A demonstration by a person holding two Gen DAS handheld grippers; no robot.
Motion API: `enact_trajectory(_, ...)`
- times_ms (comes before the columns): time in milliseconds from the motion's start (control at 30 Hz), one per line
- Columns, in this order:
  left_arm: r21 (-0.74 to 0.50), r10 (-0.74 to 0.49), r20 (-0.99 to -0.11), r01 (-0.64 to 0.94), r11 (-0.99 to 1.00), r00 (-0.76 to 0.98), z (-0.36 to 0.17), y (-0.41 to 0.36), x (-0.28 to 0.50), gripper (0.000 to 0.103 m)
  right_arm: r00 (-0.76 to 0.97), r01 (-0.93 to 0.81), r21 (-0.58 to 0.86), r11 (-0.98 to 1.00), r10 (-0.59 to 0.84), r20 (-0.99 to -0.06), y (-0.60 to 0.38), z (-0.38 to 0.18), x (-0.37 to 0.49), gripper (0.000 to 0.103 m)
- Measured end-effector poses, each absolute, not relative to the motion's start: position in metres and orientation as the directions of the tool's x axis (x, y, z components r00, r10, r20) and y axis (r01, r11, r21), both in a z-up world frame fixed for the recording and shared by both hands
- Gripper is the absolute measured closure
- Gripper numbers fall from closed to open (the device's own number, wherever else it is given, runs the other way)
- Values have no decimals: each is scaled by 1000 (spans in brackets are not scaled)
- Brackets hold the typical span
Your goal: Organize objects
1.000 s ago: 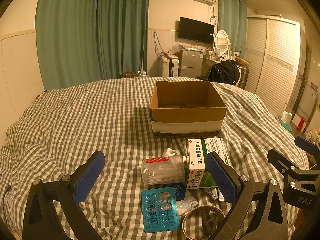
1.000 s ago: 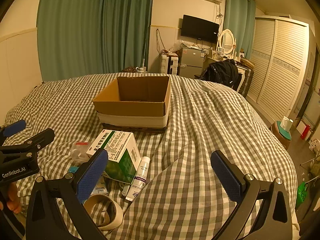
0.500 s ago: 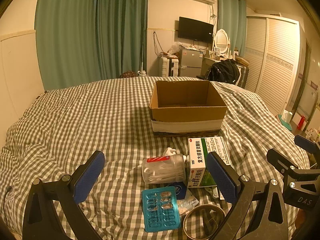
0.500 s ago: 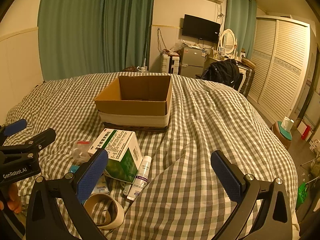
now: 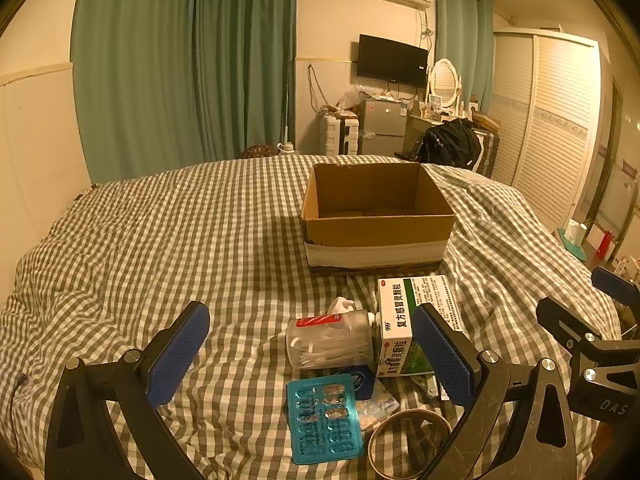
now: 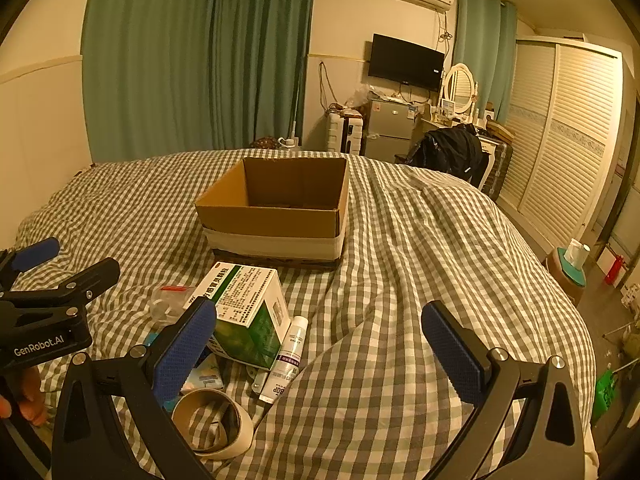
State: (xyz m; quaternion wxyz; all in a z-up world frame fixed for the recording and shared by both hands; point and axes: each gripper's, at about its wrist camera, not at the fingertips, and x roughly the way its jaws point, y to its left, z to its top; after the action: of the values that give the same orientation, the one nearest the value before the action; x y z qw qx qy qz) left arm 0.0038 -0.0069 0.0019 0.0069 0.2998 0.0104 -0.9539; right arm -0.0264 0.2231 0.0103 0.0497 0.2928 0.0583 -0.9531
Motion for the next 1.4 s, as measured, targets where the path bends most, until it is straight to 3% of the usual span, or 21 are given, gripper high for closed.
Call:
enact_trajectory(400, -7, -1, -553, 6, -1000, -833, 6, -15, 11, 0, -798, 169, -65, -984, -97, -594, 212, 8, -27, 0)
enact_trajectory(667, 21, -51, -702, 51, -998, -710, -53, -28, -10, 0, -775, 166, -81, -983, -79, -627, 207, -8, -34, 0)
enact_trajectory(900, -51, 42, -806, -1, -999, -591, -115, -19, -27, 0, -740, 174, -105, -979, -60, -670, 199, -30, -46, 0)
enact_trajectory(1100, -75, 91, -830, -51, -996, -551, -138, -11, -33, 0, -725, 177, -118, -977, -49, -688, 193, -41, -53, 0)
enact_trajectory(1200, -74, 104, -846, -79, -994, -523, -150, -8, -36, 11, -715, 182, -124, -975, -45, -698, 190, -46, -55, 0)
enact_trajectory(1267, -104, 142, -841, -101, -989, -521, -150, -8, -34, 26, -708, 191, -128, -973, -46, -704, 188, -48, -56, 0)
enact_trajectory(1400, -103, 148, -834, -113, -988, -532, -141, -12, -29, 28, -697, 193, -147, -970, -30, -716, 187, -54, -57, 0)
